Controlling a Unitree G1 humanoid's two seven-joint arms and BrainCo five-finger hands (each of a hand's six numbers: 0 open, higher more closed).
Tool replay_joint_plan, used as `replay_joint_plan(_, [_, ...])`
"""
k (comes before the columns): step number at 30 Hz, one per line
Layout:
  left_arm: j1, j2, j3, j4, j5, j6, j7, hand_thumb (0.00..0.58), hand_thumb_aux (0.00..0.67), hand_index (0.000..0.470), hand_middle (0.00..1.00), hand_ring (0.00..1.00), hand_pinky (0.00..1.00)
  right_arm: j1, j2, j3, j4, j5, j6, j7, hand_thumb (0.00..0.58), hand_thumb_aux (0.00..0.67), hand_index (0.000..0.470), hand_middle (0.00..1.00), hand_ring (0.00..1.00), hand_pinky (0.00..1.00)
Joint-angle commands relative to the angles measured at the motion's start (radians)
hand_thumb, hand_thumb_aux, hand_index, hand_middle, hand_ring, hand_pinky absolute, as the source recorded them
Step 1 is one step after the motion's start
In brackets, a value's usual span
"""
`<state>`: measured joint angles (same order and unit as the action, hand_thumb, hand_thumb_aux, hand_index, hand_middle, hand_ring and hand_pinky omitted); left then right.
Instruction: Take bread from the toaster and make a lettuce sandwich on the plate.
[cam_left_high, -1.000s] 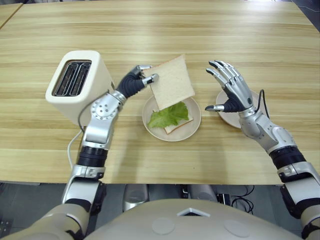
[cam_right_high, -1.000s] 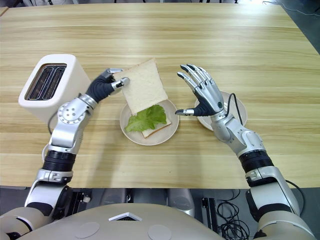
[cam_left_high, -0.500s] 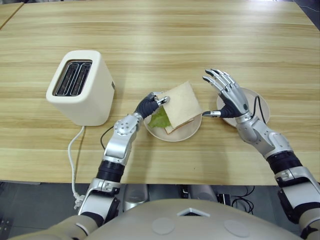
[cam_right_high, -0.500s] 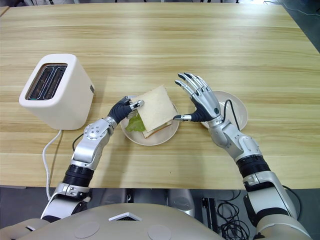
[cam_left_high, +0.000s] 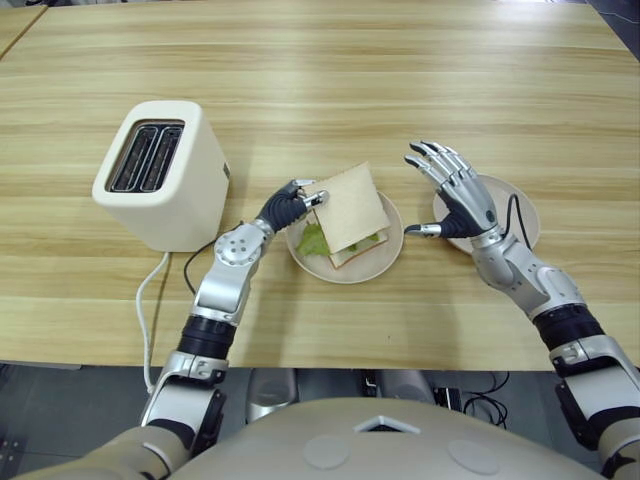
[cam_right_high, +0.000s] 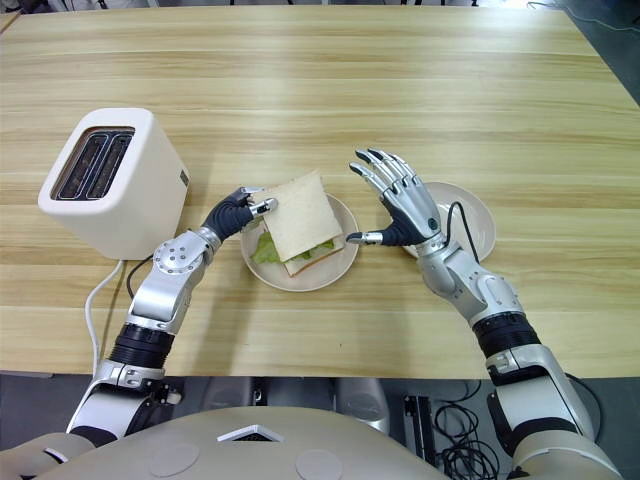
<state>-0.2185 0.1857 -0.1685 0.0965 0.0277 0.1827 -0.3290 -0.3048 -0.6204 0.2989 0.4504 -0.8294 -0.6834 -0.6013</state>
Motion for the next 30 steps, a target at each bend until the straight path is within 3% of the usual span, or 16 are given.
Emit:
replay_joint_plan(1, [0.006, -0.005, -0.023, 0.037, 0.025, -0.022, 0.008, 0.580, 0.670, 0.460, 1.00, 1.00, 1.00, 0.000, 0.006, 0.003, -0.004, -0.003, 0.001, 0.014, 0.000, 0.000, 0.000, 0.00, 0.00, 0.00])
replay_joint_plan(16, [-0.044, -0.014, -0.007, 0.166, 0.043, -0.088, 0.032, 0.580, 0.670, 0.460, 1.00, 1.00, 1.00, 0.007, 0.007, 0.013, 0.001, -0.019, 0.000, 0.024, 0.000, 0.000, 0.000, 0.00, 0.00, 0.00])
replay_joint_plan(28, [-0.065, -0.011, -0.025, 0.240, 0.061, -0.118, 0.037, 0.580, 0.670, 0.460, 1.00, 1.00, 1.00, 0.010, -0.002, 0.076, -0.007, -0.044, -0.093, 0.064, 0.000, 0.000, 0.000, 0.00, 0.00, 0.00])
replay_joint_plan(29, [-0.063, -0.011, -0.029, 0.243, 0.063, -0.121, 0.034, 0.464, 0.370, 0.254, 1.00, 1.00, 1.00, 0.010, -0.001, 0.079, -0.007, -0.045, -0.099, 0.068, 0.000, 0.000, 0.000, 0.00, 0.00, 0.00])
replay_joint_plan(30, [-0.061, -0.011, -0.031, 0.244, 0.066, -0.123, 0.035, 0.432, 0.331, 0.227, 1.00, 1.00, 1.00, 0.008, 0.000, 0.082, -0.002, -0.046, -0.105, 0.072, 0.000, 0.000, 0.000, 0.00, 0.00, 0.00])
